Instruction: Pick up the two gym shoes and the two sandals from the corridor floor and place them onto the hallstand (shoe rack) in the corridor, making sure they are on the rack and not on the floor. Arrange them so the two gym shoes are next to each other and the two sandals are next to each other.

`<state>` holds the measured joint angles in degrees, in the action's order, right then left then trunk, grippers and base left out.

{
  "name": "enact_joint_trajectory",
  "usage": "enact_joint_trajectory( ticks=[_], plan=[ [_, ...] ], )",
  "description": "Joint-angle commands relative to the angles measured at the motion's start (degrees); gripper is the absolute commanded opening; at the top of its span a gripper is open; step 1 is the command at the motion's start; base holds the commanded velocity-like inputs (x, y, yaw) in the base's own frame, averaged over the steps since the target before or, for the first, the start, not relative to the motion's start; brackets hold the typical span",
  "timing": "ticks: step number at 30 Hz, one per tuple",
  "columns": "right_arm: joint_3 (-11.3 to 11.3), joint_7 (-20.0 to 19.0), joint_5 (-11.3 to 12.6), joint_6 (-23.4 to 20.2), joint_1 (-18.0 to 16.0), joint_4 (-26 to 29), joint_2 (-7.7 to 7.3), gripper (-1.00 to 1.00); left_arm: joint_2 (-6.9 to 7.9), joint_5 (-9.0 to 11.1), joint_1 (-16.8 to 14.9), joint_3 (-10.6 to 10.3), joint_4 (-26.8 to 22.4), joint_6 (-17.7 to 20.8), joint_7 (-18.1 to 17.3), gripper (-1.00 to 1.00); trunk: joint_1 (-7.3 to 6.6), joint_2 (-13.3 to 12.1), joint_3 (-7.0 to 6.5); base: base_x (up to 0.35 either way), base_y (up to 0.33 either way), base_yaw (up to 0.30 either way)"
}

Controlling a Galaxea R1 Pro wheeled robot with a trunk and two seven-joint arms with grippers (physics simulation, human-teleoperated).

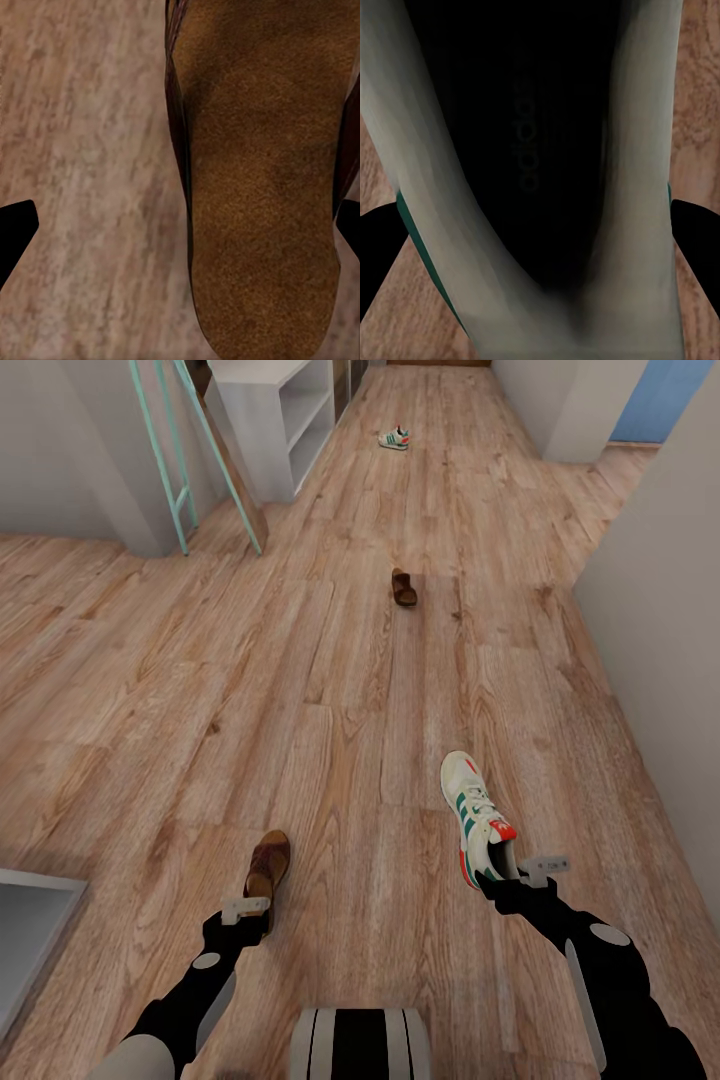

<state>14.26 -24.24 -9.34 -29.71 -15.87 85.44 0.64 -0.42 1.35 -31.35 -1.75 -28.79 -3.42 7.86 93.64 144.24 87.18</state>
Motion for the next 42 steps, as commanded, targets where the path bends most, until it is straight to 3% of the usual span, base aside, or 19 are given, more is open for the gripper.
enact_joint_trajectory(
  ticks=[1,42],
  plan=[
    [0.2,-0.5,-0.6,-0.2,0.0,0.1,0.06,-1.0,0.03,0.1,0.0,-0.2,0.0,-0.2,0.3,1.0,-0.01,0.0,0.03,0.0,0.0,0.0],
    [0.2,-0.5,-0.6,-0.2,0.0,0.1,0.06,-1.0,0.07,0.1,0.0,-0.1,0.2,-0.2,0.3,1.0,-0.01,0.0,0.03,0.0,0.0,-0.032]
  ],
)
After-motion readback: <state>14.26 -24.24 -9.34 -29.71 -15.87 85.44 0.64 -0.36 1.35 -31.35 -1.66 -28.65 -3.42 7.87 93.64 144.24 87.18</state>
